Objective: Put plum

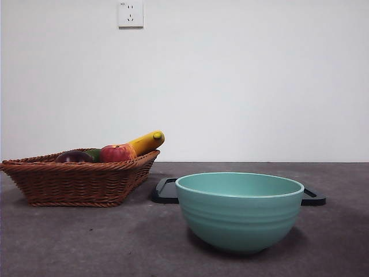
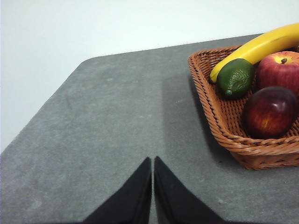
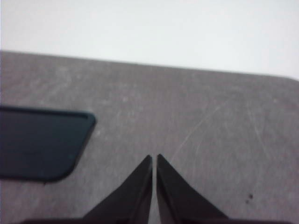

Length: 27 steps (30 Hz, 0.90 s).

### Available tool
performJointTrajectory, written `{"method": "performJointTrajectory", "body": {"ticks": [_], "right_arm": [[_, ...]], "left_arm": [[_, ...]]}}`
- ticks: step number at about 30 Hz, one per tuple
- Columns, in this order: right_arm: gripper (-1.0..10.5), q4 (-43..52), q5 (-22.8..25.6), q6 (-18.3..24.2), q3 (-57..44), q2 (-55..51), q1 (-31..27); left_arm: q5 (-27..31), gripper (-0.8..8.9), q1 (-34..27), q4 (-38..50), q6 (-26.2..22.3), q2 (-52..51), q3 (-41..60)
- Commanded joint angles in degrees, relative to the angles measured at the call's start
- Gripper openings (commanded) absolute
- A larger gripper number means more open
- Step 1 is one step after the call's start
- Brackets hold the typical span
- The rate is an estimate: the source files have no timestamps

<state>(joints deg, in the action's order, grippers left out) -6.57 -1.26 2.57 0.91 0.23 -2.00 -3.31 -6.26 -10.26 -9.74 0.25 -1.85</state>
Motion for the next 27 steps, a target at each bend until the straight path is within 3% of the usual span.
{"method": "performJointTrajectory", "body": {"ticks": [1, 27], "right_arm": [[0.0, -2.3, 0.3, -0.7, -0.3, 0.0, -0.2], [0.0, -2.4, 0.2, -0.7, -0.3, 0.0, -0.2]], "left_arm": [[0.0, 0.07, -0.2, -0.5, 0.3, -0.1, 1.2], [0.0, 0.07, -0.2, -0.5, 0.4, -0.1, 1.2]]}}
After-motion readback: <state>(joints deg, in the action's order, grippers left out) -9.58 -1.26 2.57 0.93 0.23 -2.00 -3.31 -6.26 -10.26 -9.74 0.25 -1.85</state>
